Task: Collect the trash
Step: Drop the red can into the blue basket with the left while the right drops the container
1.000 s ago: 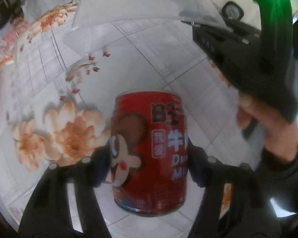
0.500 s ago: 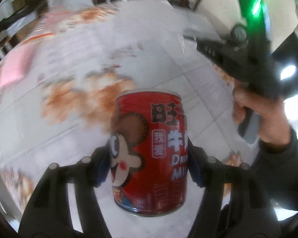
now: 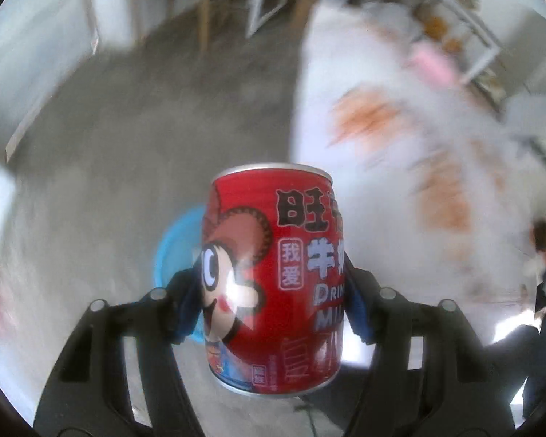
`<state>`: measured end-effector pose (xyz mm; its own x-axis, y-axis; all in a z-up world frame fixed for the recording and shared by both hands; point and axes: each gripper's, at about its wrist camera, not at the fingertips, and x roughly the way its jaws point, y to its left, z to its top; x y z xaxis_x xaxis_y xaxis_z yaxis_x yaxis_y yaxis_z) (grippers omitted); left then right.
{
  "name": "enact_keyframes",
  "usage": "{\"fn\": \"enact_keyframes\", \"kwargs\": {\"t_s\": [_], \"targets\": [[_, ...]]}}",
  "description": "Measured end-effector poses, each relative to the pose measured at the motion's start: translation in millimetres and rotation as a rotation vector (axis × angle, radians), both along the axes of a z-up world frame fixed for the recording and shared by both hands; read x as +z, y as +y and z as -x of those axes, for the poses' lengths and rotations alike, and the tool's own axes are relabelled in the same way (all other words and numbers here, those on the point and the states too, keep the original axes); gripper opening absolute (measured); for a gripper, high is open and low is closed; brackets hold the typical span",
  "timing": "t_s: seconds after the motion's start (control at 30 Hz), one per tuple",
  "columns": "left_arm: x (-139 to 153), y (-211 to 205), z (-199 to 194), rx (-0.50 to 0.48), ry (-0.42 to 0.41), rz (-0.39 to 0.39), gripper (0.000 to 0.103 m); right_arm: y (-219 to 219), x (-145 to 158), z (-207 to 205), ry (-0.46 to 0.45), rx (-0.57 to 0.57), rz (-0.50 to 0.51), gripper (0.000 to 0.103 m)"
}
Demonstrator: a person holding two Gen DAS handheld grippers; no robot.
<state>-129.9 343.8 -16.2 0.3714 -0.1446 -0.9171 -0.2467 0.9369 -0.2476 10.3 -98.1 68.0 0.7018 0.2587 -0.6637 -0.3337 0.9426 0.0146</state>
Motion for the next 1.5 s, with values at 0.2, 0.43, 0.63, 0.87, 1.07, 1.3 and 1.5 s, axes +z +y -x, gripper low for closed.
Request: {"fn": "enact_keyframes", "kwargs": {"t_s": [0.2, 0.43, 0.63, 0.87, 1.07, 1.3, 1.5], "targets": [[-155.2, 24.3, 0.6, 0.113, 0.175, 0.129, 0.061, 105.2, 13.3, 19.7, -0.007, 0.146, 0.058, 0.0], [-209.3, 52.6, 10.2, 0.219, 0.175, 0.244, 0.095, 216.6, -5.0, 46.4, -0.01, 0.324, 0.221, 0.0], [-189.9, 83.6, 69.6, 0.384, 0.048, 0.315, 0.095, 276.8, -30.0, 69.8, 0.028, 0.416, 0.302, 0.0], [-171.7, 140.3, 172.8, 0.621, -0.072, 0.348, 0.095, 364.9, -75.9, 112.0, 0.031, 0.518, 0.522, 0.0], [-171.7, 164.6, 225.2, 0.677, -0.091, 0.354, 0.095, 415.1, -143.7, 120.6, 0.075, 0.635, 0.844, 0.0], [-183.3, 169.3, 240.6, 0.698, -0.096, 0.379, 0.095, 434.9, -186.2, 130.4, 0.147, 0.66, 1.019, 0.0], [-184.0, 163.0, 221.9, 0.679, -0.14, 0.413, 0.095, 432.3, -214.6, 119.6, 0.244, 0.637, 1.143, 0.0]]}}
